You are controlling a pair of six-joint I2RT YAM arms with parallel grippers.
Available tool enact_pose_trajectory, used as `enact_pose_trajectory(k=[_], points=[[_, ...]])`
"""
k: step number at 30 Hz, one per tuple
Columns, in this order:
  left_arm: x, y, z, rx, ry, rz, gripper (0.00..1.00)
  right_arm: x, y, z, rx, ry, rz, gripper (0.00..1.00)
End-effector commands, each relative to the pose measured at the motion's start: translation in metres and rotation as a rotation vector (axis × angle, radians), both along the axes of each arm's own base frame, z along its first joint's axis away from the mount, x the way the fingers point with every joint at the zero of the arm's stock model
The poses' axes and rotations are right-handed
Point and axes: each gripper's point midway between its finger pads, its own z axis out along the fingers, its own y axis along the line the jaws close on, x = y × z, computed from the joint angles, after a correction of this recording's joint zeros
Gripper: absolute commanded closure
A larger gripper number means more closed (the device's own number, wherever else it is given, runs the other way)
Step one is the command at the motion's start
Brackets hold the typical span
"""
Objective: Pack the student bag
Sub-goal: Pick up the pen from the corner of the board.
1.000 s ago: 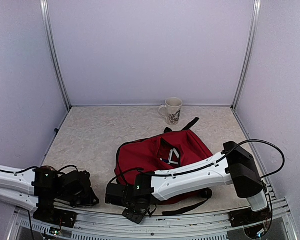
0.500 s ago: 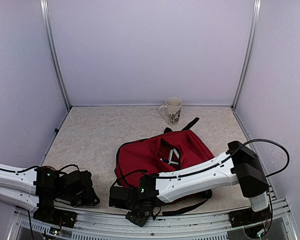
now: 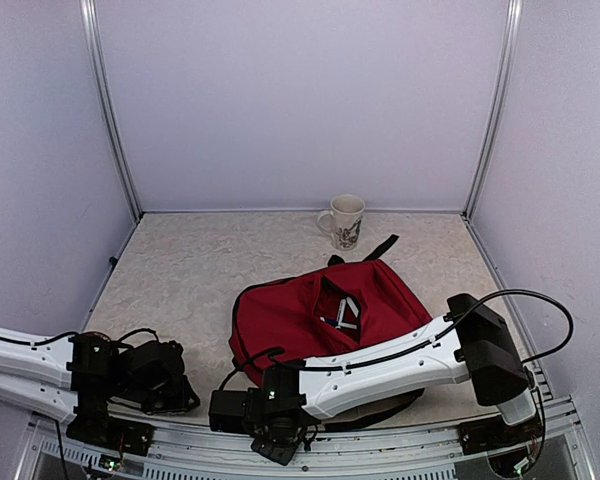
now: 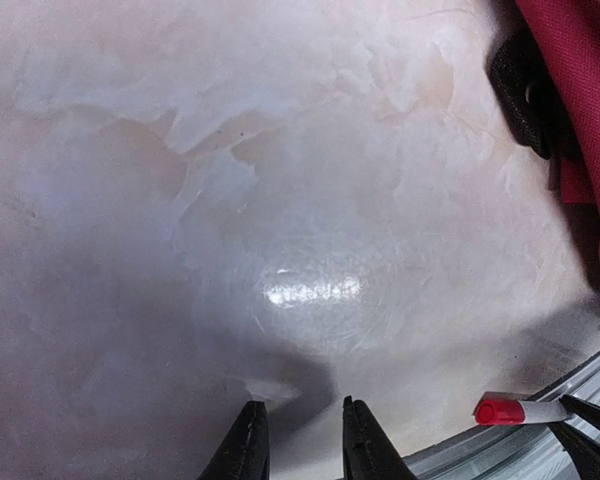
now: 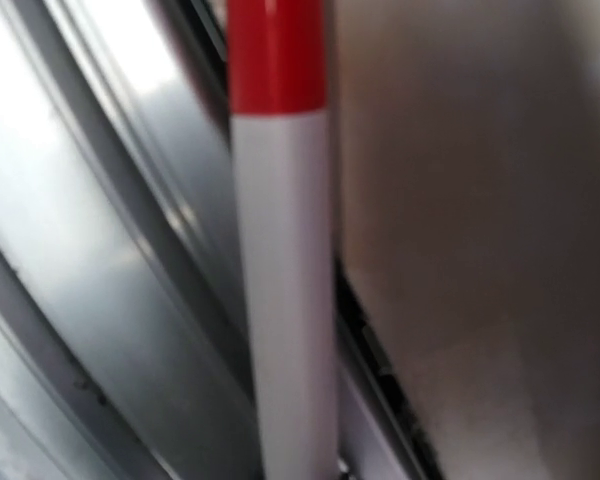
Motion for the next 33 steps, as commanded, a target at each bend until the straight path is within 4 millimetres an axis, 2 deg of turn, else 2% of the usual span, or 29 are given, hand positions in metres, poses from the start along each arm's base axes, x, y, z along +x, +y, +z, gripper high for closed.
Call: enact_pose_trajectory(k=[1,9,16,21,24,30,33], points=[[0.003,0.006,-0.001,0.017,-0.013,0.017,0.74,0.003,-0.018,-0.03,-0.128,-0.036,-0.003,0.85],[0.002,0.01,-0.002,0.022,-0.013,0.019,0.74,0.003,-0.017,-0.044,-0.158,-0.038,-0.001,0.79],[0.003,0.012,-0.002,0.017,-0.012,0.029,0.73,0.001,-0.011,-0.046,-0.134,-0.03,-0.006,0.98],[0.003,0.013,-0.002,0.017,-0.012,0.033,0.73,0.002,-0.008,-0.04,-0.114,-0.032,-0.013,1.0],[0.003,0.013,-0.002,0.017,-0.013,0.033,0.73,0.004,-0.005,-0.03,-0.088,-0.044,-0.025,1.0],[0.003,0.014,-0.001,0.019,-0.017,0.036,0.73,0.007,0.015,0.009,0.07,-0.058,-0.04,1.0],[0.004,0.014,0.001,0.019,-0.022,0.039,0.71,0.005,0.018,0.019,0.123,-0.047,-0.039,1.0]])
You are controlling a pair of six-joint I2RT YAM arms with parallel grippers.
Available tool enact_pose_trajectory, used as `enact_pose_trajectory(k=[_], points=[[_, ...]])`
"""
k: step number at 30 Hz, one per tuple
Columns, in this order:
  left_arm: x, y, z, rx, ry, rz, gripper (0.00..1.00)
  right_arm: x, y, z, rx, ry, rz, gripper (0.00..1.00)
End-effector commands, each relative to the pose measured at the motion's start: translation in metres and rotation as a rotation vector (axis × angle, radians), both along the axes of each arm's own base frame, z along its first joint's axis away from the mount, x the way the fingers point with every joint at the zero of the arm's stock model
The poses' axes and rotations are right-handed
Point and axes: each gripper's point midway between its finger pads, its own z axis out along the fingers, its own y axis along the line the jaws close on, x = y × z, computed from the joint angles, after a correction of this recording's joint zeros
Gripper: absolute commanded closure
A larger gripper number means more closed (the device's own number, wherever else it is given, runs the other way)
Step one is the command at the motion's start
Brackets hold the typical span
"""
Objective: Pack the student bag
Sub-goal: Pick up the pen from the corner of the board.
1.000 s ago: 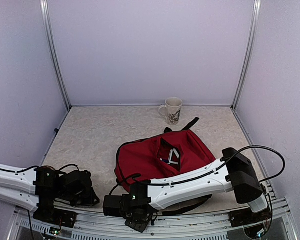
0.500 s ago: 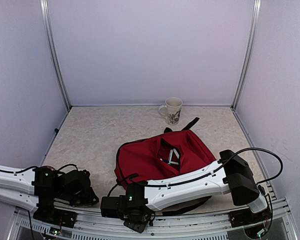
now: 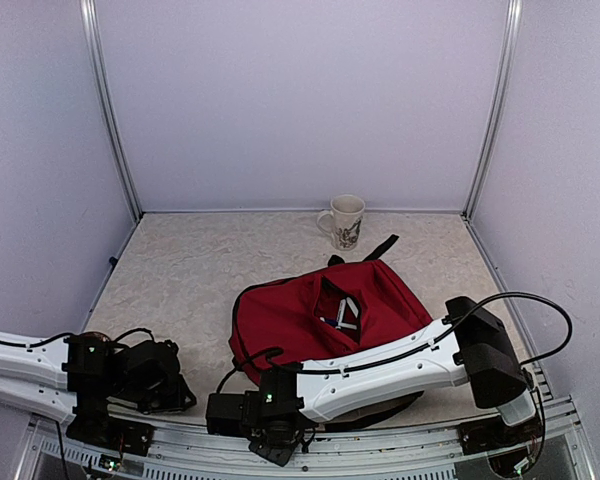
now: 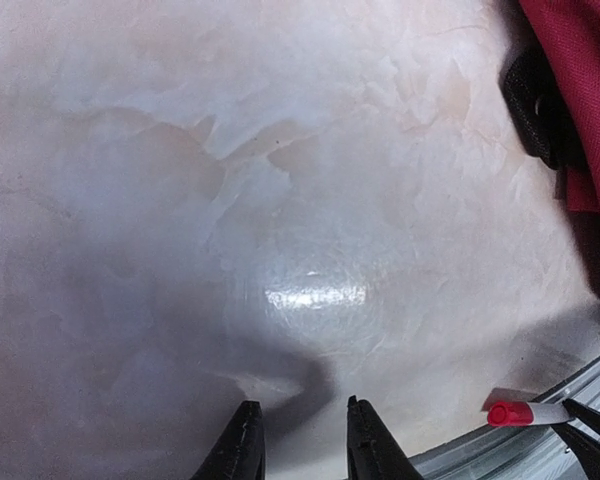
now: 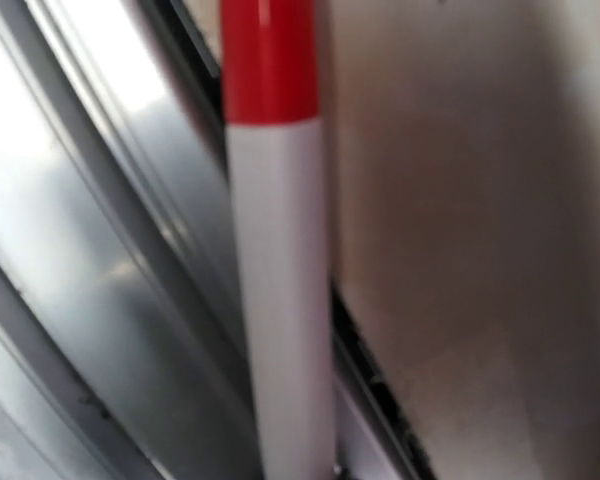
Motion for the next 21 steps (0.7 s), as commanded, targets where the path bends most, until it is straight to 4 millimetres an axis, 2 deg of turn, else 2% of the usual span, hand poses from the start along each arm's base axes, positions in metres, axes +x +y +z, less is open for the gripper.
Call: enact_pose_trajectory(k=[1,5,12,16,21], points=[[0.003,0.006,0.001,0.018,-0.014,0.018,0.71,0.0,0.014,0.018,0.121,-0.011,-0.013,1.0],[0.005,0.006,0.004,0.024,-0.022,0.022,0.71,0.001,0.011,0.021,0.122,-0.017,-0.012,1.0],[0.005,0.007,0.003,0.028,-0.02,0.022,0.71,0.001,0.019,0.036,0.171,-0.016,-0.012,1.0],[0.006,0.007,0.005,0.026,-0.028,0.024,0.7,0.0,0.029,0.058,0.248,-0.013,-0.006,1.0],[0.009,0.005,0.008,0.026,-0.039,0.02,0.7,0.001,0.045,0.1,0.39,-0.003,0.006,1.0]])
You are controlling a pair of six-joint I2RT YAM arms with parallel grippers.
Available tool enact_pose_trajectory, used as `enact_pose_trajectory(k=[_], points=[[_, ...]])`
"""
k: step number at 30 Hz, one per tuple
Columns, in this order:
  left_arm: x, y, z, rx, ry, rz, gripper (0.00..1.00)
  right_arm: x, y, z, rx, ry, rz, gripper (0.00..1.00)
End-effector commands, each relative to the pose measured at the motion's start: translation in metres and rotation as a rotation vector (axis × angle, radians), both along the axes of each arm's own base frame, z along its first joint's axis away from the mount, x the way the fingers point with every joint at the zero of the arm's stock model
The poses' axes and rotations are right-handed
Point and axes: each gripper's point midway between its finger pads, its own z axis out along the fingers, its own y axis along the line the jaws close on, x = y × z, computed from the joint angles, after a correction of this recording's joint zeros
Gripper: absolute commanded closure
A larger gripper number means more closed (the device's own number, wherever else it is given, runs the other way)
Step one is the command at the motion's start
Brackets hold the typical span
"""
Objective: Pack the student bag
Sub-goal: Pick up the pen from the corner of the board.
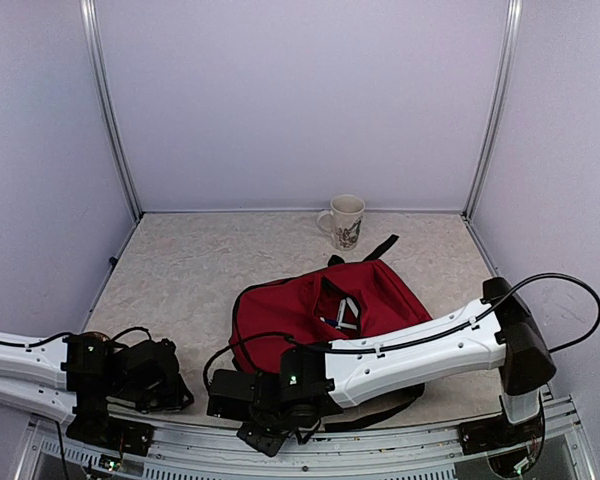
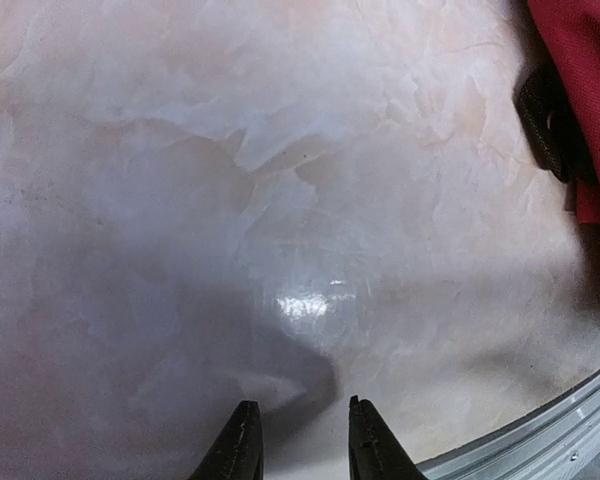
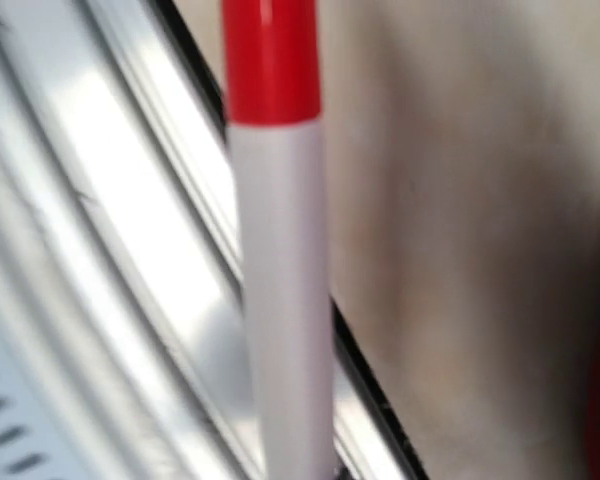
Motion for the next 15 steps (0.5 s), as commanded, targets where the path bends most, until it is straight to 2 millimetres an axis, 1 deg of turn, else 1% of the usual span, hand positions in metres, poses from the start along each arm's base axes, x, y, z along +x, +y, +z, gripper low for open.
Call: enact_pose_trajectory(k=[1,2,4,8,9,11,14,15], points=[[0.007,-0.003,0.009,0.002,-0.028,0.004,0.7,0.003,0.019,0.059,0.191,0.002,0.005,1.0],[0.008,-0.003,0.01,0.002,-0.03,0.004,0.7,0.007,0.018,0.065,0.212,0.005,-0.002,1.0],[0.01,-0.004,0.013,0.004,-0.039,0.003,0.7,0.019,0.013,0.078,0.245,0.006,-0.033,1.0],[0.019,-0.01,0.023,0.002,-0.064,0.002,0.7,0.063,-0.009,0.105,0.293,-0.036,-0.138,1.0],[0.021,-0.011,0.025,0.005,-0.069,-0.001,0.7,0.078,-0.018,0.112,0.305,-0.053,-0.174,1.0],[0.024,-0.014,0.028,0.008,-0.078,-0.006,0.7,0.1,-0.034,0.122,0.319,-0.086,-0.222,1.0],[0.027,-0.017,0.032,0.015,-0.086,-0.013,0.7,0.134,-0.069,0.127,0.292,-0.139,-0.311,1.0],[0.028,-0.018,0.033,0.016,-0.09,-0.016,0.7,0.144,-0.083,0.125,0.269,-0.156,-0.342,1.0]])
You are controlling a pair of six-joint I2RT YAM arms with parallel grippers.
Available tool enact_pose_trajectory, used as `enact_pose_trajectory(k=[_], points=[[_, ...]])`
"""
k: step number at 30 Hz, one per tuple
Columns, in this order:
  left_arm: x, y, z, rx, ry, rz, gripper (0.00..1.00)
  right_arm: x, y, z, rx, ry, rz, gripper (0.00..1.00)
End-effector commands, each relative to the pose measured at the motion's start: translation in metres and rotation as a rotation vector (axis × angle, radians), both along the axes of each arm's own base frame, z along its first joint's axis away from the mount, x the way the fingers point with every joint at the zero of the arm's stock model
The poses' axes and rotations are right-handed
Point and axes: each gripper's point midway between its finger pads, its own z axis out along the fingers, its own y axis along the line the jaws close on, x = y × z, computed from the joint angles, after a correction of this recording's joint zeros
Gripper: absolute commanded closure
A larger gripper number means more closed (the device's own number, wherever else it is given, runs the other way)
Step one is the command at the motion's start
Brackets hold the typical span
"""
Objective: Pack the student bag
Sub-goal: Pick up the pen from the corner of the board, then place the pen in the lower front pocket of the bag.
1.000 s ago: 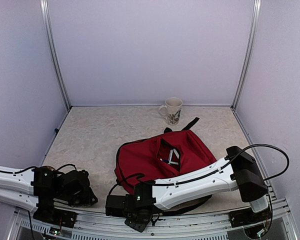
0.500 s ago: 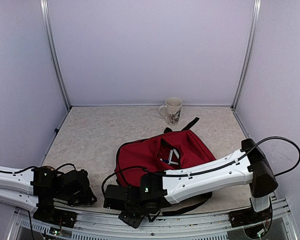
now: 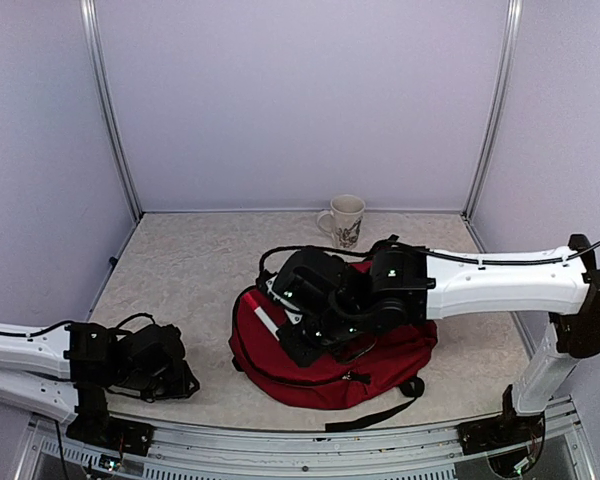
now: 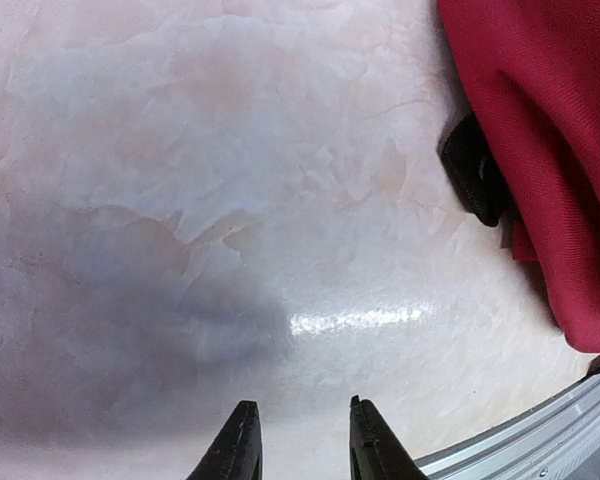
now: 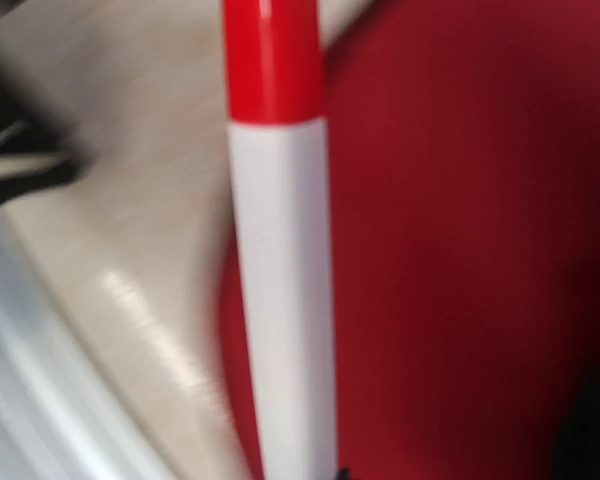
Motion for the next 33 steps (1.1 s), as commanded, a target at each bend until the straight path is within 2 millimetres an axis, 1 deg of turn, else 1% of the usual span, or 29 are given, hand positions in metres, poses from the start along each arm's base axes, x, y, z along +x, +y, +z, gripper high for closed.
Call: enact_pose_trajectory(k=[1,2,4,6,9,11,14,16,19,21,23,25,27,29,33], points=[[0.009,-0.004,0.011,0.013,-0.041,-0.015,0.7,0.049,-0.055,0.007,-0.057,-0.079,-0.158,1.0],[0.009,-0.004,0.012,0.01,-0.043,-0.013,0.7,0.059,-0.069,0.005,-0.077,-0.09,-0.192,1.0],[0.01,-0.005,0.014,0.002,-0.048,-0.01,0.7,0.076,-0.097,-0.007,-0.13,-0.091,-0.26,1.0],[0.01,-0.005,0.014,0.001,-0.047,-0.01,0.69,0.086,-0.122,-0.021,-0.18,-0.078,-0.315,1.0],[0.01,-0.004,0.013,0.004,-0.046,-0.009,0.69,0.094,-0.151,-0.039,-0.244,-0.06,-0.375,1.0],[0.01,-0.004,0.012,0.005,-0.045,-0.009,0.69,0.095,-0.162,-0.049,-0.275,-0.045,-0.394,1.0],[0.01,-0.005,0.012,0.001,-0.042,-0.008,0.69,0.093,-0.164,-0.063,-0.304,-0.042,-0.368,1.0],[0.01,-0.005,0.012,0.002,-0.042,-0.009,0.69,0.094,-0.161,-0.067,-0.303,-0.04,-0.357,1.0],[0.01,-0.004,0.012,0.006,-0.042,-0.009,0.69,0.099,-0.143,-0.056,-0.245,-0.042,-0.333,1.0],[0.011,-0.003,0.013,0.006,-0.046,-0.006,0.69,0.102,-0.127,-0.049,-0.194,-0.038,-0.313,1.0],[0.012,-0.002,0.014,0.006,-0.049,0.0,0.69,0.102,-0.115,-0.051,-0.159,-0.02,-0.297,1.0],[0.013,0.0,0.013,0.005,-0.048,0.006,0.69,0.101,-0.111,-0.062,-0.162,0.004,-0.301,1.0],[0.013,0.001,0.014,0.004,-0.05,0.007,0.69,0.1,-0.116,-0.076,-0.201,0.027,-0.324,1.0],[0.013,0.002,0.014,0.002,-0.051,0.011,0.69,0.098,-0.125,-0.085,-0.241,0.043,-0.358,1.0],[0.013,0.004,0.012,-0.004,-0.048,0.013,0.69,0.092,-0.147,-0.083,-0.275,0.043,-0.441,1.0]])
